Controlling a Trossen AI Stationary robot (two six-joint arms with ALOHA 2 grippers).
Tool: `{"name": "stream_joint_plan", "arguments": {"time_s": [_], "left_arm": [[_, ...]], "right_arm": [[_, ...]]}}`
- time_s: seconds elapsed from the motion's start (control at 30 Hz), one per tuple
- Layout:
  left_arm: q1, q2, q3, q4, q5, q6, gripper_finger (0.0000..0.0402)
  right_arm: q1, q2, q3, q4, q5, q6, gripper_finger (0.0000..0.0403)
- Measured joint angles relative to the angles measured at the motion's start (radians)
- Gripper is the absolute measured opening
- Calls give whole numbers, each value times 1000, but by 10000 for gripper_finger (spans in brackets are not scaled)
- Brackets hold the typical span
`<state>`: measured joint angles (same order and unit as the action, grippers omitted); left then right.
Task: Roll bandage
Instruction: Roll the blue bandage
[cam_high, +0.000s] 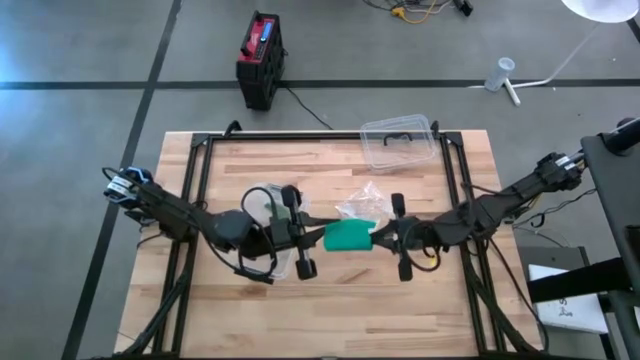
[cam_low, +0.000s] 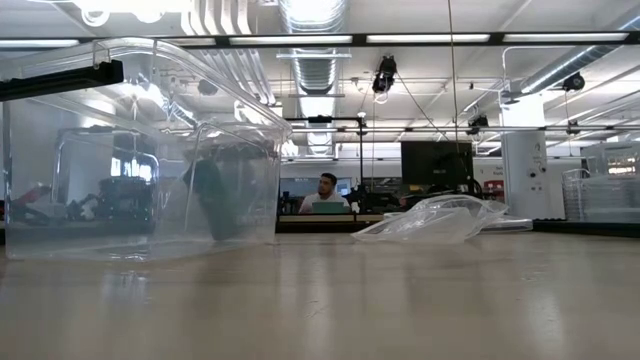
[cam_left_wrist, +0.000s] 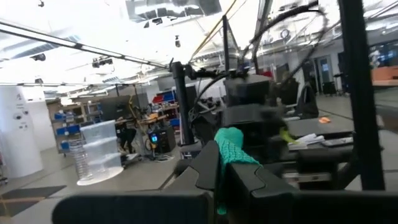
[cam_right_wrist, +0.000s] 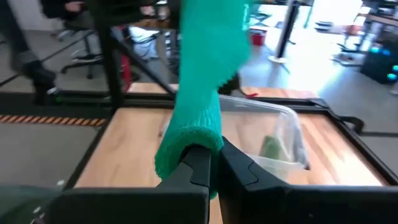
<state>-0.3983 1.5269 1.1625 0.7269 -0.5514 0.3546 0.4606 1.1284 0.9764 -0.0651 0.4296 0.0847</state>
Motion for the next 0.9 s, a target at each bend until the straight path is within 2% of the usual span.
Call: {"name": "stream_joint_plan", "arguments": {"time_s": [0.17,0.37,0.47,0.7,0.8,0.9], "left_arm": [[-12,-5,1,48,2,26,0],[4,-6,39,-4,-8,31,0],[6,-7,45,-41,-63,69,0],[34,-17,47,-55,-155,113,0],[47,-21,47,-105,-218,111,0],[49,-23,47,-166,-224,85,0]], "right_arm": [[-10,1,0,0,16,9,0],[-10,24,0,0,16,-7,0],[-8,27,0,1,13,-35,0],[-5,25,0,47,-228,-103,0],[8,18,0,81,-242,-118,0],[31,-1,0,134,-247,-158,0]]}}
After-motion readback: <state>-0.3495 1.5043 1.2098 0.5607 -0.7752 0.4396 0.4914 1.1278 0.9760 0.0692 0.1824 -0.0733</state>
